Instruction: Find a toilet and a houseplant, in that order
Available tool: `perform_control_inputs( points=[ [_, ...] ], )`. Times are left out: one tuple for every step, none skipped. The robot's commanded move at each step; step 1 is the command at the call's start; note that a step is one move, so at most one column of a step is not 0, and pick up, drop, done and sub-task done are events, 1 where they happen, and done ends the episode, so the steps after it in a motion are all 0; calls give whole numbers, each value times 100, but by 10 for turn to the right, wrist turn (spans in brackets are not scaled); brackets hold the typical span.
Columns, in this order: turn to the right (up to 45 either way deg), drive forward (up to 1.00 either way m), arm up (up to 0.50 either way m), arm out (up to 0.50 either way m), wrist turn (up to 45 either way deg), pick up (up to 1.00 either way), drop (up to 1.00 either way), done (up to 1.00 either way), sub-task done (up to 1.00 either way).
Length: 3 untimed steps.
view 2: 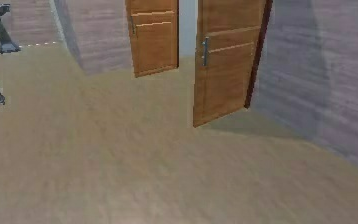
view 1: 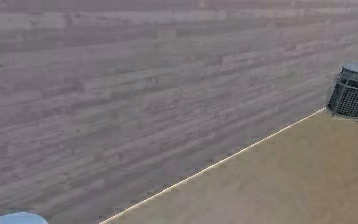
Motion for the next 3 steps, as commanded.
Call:
perform_control_inputs(
  points=[
    [-450,0,0,0,0,0,0,0,0],
    [-150,0,0,0,0,0,0,0,0],
    [0,0,0,0,0,0,0,0,100]
  ],
)
